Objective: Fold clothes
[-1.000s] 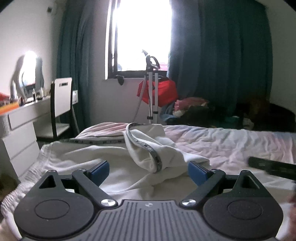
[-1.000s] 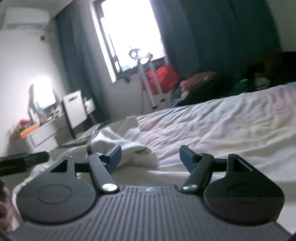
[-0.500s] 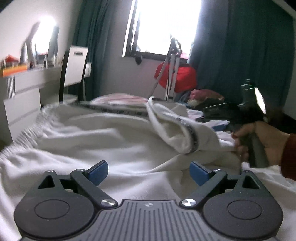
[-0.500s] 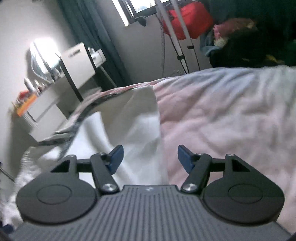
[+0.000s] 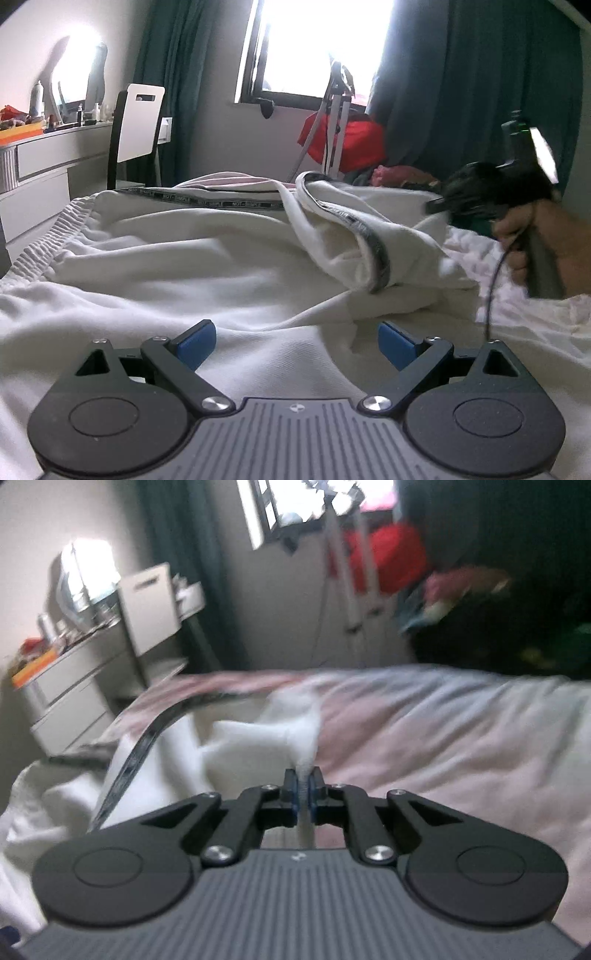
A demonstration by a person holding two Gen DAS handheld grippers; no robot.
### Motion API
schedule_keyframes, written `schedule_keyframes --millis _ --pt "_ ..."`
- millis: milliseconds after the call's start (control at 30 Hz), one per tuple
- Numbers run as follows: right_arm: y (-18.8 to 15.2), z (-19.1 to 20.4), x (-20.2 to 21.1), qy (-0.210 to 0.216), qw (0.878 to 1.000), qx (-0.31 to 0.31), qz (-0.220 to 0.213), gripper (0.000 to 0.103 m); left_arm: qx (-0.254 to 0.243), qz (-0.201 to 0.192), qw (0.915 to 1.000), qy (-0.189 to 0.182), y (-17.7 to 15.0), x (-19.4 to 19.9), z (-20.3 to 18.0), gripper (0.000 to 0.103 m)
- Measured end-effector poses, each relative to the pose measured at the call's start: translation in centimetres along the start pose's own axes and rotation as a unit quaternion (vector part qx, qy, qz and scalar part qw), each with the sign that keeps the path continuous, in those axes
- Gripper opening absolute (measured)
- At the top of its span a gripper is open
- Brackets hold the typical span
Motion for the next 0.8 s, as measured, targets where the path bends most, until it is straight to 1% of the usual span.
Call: schedule_keyframes --millis 100,167,300,400,533,633,667,733,800 --pt "1.8 -2.8 4.2 -0.047 0.998 -0.003 -0.037 0.009 -0.004 -0.005 1.0 -0.001 0.1 1.1 -0.7 0.096" --pt "3.1 -5.4 6.9 -0.085 0.995 -0.013 -0.053 0.009 -0.016 -0.011 0.9998 0.002 0.2 1.7 -1.4 0.096" --pt "5.8 -10.5 11.7 -0.169 0.981 -0.029 -0.088 0.009 -0.034 -0.019 0.9992 0.01 0.3 2.2 -2.3 0.096" --pt "8.0 -13.9 15.4 -0.23 0.964 -0.042 -0.124 0.008 -0.04 -0.016 0.999 0.011 0.2 2.0 -2.6 0.096" --pt "10.7 -18.2 19.7 -0.301 0.934 -0.074 -0.177 0.008 -0.05 -0.015 0.9984 0.019 0.0 1.6 -2.7 0.096" --pt "10.8 -22.0 21.5 -0.34 0.919 -0.091 -0.176 0.008 -0.051 -0.012 0.9984 0.018 -0.1 1.3 -2.5 0.096" --pt "10.2 -23.3 21.7 -0.349 0.917 -0.092 -0.171 0.009 -0.053 -0.012 0.9984 0.018 -0.1 1.2 -2.5 0.096" --pt "8.5 -25.6 21.6 -0.358 0.915 -0.093 -0.158 0.009 -0.056 -0.012 0.9982 0.019 -0.1 1.1 -2.6 0.096" --pt "6.0 -27.7 21.1 -0.35 0.917 -0.112 -0.153 0.01 -0.058 -0.012 0.998 0.02 -0.1 1.1 -2.6 0.096"
Point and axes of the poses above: each gripper's, at about its wrist camera, not at the fingertips, and x roughly against the way its jaws point, z to its left, y to its top, the point moved 1 cm from there along -x, roughly the way its jaws point, and after that the axes turned 8 degrees about -x, right-handed, at the moved point
